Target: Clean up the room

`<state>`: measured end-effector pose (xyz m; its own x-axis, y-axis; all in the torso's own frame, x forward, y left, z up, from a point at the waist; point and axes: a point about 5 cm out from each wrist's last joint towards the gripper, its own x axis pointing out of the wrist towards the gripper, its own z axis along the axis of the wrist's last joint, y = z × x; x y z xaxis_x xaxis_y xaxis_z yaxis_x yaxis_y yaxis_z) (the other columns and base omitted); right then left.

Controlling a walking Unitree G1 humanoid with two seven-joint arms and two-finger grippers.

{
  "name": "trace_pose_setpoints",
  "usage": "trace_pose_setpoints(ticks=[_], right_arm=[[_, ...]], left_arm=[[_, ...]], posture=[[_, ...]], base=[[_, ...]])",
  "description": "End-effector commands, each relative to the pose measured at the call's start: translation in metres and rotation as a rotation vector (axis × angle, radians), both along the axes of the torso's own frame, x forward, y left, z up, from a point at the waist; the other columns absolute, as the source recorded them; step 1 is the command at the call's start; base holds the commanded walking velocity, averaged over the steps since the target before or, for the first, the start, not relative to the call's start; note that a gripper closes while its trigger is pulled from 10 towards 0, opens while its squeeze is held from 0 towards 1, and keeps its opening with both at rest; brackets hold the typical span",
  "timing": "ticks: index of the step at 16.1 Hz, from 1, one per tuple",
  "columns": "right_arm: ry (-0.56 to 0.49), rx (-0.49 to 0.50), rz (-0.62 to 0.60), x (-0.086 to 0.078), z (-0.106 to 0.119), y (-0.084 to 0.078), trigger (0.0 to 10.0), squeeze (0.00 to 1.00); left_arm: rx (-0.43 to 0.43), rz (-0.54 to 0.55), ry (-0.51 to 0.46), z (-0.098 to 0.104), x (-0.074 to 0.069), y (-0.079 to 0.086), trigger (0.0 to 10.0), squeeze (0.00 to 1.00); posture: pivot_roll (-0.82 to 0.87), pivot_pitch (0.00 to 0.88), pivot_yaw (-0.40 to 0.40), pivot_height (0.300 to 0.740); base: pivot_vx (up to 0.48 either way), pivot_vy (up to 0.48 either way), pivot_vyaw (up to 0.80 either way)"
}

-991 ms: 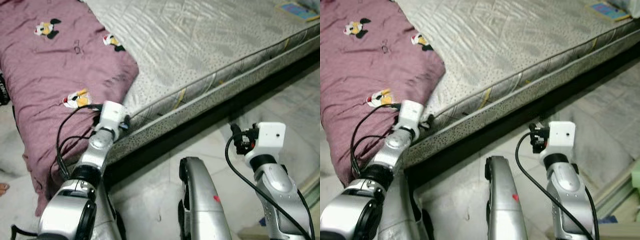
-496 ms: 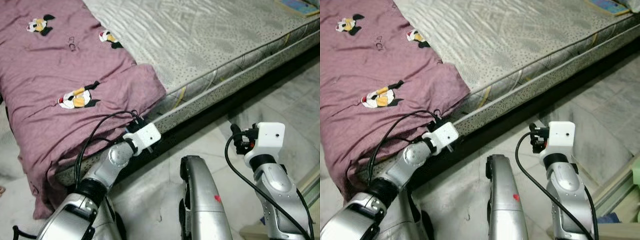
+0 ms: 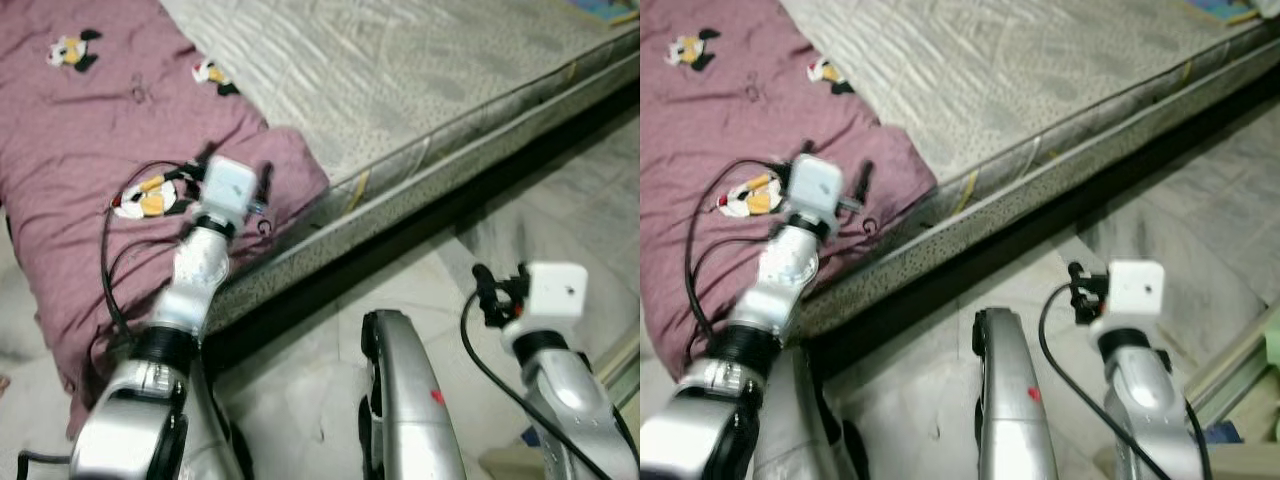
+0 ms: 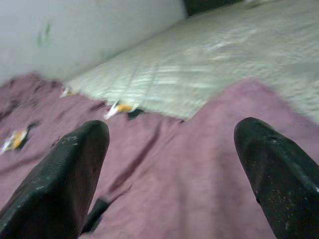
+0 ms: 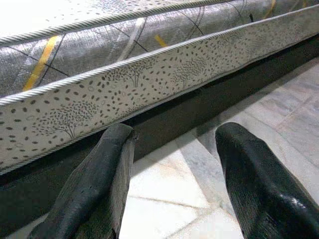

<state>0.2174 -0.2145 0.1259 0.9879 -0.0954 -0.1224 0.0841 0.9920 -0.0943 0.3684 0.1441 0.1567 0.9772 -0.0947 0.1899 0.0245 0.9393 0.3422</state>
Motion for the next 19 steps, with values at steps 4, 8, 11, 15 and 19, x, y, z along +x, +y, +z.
trace_pose_setpoints(ticks=[4,8,11,15,19], right_arm=[[0.013,-0.031,-0.012,-0.031,0.016,-0.002,10.0,0.0],[0.044,-0.036,-0.02,-0.04,0.017,-0.004,10.0,0.0],[0.047,-0.024,-0.011,-0.033,0.017,0.001,10.0,0.0],[0.027,0.005,0.004,-0.019,0.014,0.007,10.0,0.0],[-0.035,0.046,0.054,0.018,0.014,0.022,10.0,0.0]], left_arm=[[-0.083,0.068,0.32,-0.026,0.018,0.006,10.0,0.0],[-0.029,-0.071,0.463,-0.03,0.022,-0.031,10.0,0.0],[0.039,-0.205,0.463,-0.029,0.02,-0.058,10.0,0.0],[0.186,-0.294,0.336,-0.035,0.01,-0.071,10.0,0.0],[0.225,-0.231,0.052,-0.008,0.008,-0.053,10.0,0.0]], posture=[[-0.35,0.273,0.028,0.467],[-0.37,0.293,0.024,0.467],[-0.35,0.281,0.026,0.467],[-0.29,0.234,0.037,0.467],[-0.19,0.17,0.012,0.467]], base=[[0.0,0.0,0.0],[0.0,0.0,0.0],[0.0,0.0,0.0],[0.0,0.0,0.0],[0.0,0.0,0.0]])
